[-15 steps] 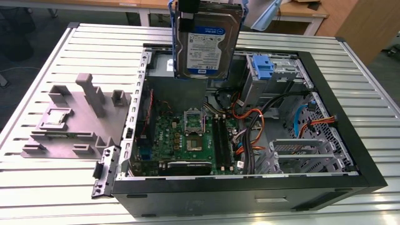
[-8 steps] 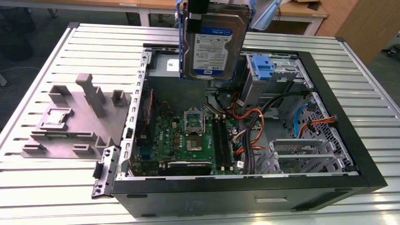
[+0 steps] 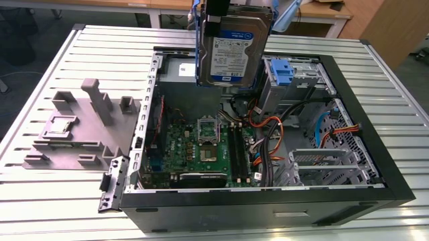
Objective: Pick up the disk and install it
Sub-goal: 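Insert the disk into the insertion slot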
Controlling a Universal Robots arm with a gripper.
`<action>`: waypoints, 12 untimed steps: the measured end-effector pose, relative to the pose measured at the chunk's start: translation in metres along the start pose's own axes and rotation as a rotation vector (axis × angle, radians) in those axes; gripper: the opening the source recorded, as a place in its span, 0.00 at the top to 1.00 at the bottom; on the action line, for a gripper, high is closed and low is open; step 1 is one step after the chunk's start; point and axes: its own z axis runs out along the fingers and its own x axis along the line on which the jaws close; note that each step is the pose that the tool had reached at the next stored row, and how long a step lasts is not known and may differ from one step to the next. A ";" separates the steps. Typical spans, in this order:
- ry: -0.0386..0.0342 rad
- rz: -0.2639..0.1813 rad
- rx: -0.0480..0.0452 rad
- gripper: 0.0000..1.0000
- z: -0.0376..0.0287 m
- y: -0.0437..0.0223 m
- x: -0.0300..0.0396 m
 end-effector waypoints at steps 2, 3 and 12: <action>0.0000 0.000 0.0000 0.64 0.0000 0.0000 0.0000; 0.0001 0.000 0.0000 0.64 0.0000 0.0000 0.0000; 0.0002 0.001 0.0000 0.64 0.0000 -0.0001 0.0029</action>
